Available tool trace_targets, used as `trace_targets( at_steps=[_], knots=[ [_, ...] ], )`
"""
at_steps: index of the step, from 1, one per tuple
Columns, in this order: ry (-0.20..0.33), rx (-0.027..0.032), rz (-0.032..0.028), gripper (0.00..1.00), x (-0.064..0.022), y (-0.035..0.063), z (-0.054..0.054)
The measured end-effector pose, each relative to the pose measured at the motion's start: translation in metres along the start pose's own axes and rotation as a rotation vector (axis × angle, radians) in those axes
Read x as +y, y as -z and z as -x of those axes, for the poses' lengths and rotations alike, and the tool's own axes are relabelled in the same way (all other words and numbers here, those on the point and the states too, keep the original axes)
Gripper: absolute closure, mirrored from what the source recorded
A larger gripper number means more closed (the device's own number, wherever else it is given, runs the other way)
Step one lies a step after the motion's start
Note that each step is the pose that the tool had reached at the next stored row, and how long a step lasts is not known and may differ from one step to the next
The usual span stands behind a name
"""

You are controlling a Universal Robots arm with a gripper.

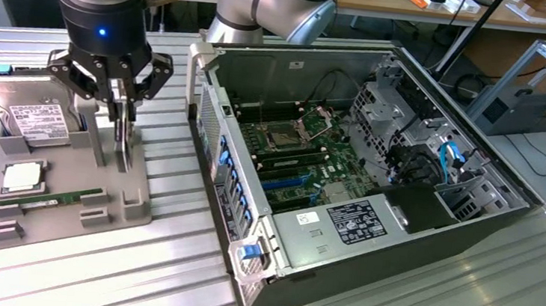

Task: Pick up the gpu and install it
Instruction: 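Pick up the gpu and move the gpu toward the slot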

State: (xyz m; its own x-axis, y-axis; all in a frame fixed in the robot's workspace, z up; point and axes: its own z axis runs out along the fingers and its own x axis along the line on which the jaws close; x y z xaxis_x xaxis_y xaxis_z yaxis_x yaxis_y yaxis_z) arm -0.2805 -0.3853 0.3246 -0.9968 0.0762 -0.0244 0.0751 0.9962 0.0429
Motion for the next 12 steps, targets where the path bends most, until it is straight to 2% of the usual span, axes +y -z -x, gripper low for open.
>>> trace_targets(
  at_steps=[12],
  knots=[
    [0.000,-0.0001,0.0000,0.72,0.0004,0.0096,0.0002]
  ],
)
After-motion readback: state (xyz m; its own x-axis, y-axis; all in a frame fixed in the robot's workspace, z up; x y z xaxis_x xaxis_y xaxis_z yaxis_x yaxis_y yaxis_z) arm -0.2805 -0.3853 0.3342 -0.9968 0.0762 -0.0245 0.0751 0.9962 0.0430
